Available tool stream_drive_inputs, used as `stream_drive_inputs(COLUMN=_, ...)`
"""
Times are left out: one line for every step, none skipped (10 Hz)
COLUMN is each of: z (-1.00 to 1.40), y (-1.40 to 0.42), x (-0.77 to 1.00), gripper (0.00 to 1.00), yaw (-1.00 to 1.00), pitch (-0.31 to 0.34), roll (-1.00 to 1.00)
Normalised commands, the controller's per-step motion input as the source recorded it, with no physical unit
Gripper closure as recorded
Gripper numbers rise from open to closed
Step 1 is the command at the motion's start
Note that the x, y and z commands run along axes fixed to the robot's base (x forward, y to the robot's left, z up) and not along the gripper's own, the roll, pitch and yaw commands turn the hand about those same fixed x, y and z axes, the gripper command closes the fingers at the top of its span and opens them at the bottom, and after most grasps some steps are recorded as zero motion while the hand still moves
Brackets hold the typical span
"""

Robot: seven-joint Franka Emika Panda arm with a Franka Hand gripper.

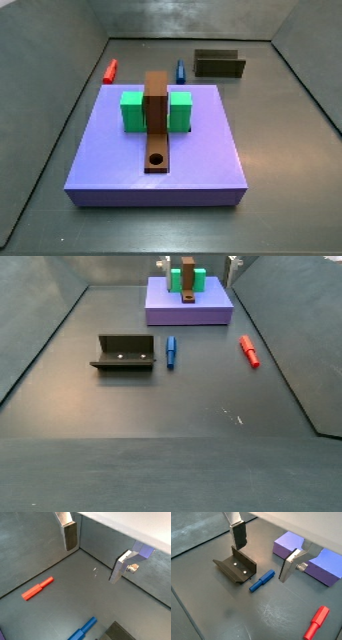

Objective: Pick up the blue object. Move up. Place the blue object on the fixture. Regrasp the blue object. Move to above the board. Insert the blue object.
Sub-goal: Pick up the blue object.

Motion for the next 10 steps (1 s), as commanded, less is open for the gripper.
stream_drive_inputs(z=-0.21, y=-0.21, x=-0.01, gripper=0.0, yaw=0.0, pitch=-0.076, roll=-0.02)
stream_drive_inputs(z=-0.35, y=-0.82, x=0.04, gripper=0.0, yaw=0.01, pitch=-0.06, roll=0.07)
stream_drive_inputs(z=-0.36, y=-0.98, x=0.13, gripper=0.0, yaw=0.01, pitch=-0.05, roll=0.11)
stream_drive_inputs(z=-0.33, y=-0.98, x=0.17, gripper=0.0, yaw=0.0, pitch=-0.047, roll=0.11)
stream_drive_inputs(z=-0.33, y=-0.99, x=0.17, gripper=0.0, yaw=0.0, pitch=-0.044, roll=0.11)
stream_drive_inputs(z=-0.34, y=-0.95, x=0.17, gripper=0.0, yaw=0.01, pitch=-0.046, roll=0.11)
stream_drive_inputs(z=-0.32, y=-0.95, x=0.23, gripper=0.0, yaw=0.0, pitch=-0.03, roll=0.11)
stream_drive_inputs(z=-0.27, y=-0.8, x=0.29, gripper=0.0, yaw=0.0, pitch=0.0, roll=0.07)
stream_drive_inputs(z=-0.23, y=-0.6, x=0.24, gripper=0.0, yaw=0.0, pitch=0.0, roll=0.0)
stream_drive_inputs(z=-0.41, y=-0.49, x=0.19, gripper=0.0, yaw=0.0, pitch=-0.021, roll=0.0)
